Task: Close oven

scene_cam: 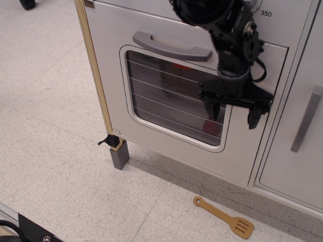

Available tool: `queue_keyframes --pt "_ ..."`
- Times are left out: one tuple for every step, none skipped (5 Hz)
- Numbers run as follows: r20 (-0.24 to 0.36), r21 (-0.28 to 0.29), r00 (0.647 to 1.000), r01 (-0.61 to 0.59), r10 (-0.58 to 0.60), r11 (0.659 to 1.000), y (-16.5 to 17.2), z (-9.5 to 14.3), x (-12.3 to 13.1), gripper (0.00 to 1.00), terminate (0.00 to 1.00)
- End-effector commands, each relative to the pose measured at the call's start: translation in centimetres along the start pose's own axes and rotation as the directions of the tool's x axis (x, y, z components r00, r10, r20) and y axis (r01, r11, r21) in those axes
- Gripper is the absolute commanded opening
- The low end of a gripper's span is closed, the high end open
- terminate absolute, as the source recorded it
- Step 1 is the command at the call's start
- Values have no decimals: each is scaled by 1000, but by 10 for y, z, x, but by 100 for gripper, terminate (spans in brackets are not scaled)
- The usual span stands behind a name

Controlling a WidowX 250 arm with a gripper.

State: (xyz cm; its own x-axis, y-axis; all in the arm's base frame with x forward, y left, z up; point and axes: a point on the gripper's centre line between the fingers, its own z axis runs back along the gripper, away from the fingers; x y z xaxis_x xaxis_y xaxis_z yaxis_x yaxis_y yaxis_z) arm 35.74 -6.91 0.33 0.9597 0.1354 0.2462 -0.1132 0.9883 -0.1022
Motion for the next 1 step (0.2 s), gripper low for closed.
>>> queue_keyframes --pt "72 -22 997 1 0 1000 9 31 21 100 100"
